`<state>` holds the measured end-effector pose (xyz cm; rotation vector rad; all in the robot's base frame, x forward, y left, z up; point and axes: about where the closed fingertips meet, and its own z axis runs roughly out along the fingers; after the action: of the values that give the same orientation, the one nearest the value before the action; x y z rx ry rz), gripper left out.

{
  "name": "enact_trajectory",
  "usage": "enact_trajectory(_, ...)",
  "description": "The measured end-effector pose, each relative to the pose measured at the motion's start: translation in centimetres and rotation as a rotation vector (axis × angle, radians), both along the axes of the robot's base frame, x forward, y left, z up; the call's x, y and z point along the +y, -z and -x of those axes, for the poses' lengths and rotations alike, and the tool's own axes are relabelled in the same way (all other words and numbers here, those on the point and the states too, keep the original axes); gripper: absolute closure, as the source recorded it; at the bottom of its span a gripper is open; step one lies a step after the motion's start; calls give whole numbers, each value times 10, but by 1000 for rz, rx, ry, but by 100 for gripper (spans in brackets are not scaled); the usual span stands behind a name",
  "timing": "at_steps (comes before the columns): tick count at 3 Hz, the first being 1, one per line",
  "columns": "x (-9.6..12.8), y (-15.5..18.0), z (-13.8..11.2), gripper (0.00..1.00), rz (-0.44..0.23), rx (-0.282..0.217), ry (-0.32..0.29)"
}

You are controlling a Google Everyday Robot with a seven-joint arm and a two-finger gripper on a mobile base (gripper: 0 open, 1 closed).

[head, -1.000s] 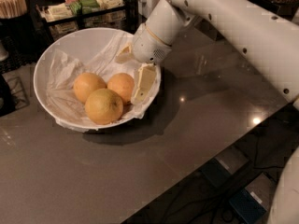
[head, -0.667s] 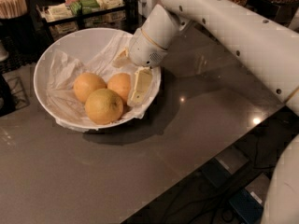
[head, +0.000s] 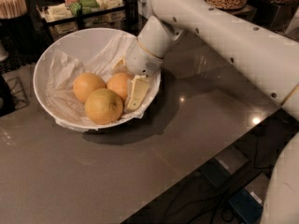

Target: Pick orange from white bowl

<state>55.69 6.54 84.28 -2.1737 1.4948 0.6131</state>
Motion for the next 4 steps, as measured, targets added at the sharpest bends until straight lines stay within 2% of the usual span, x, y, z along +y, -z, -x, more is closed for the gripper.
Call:
enact_trajectory(1, 1, 7, -1, 26, 10, 13, 3)
enact_trajectory(2, 1, 9, -1, 45, 16, 19, 6)
enact_trajectory(4, 1, 8, -1, 92, 16, 19, 6)
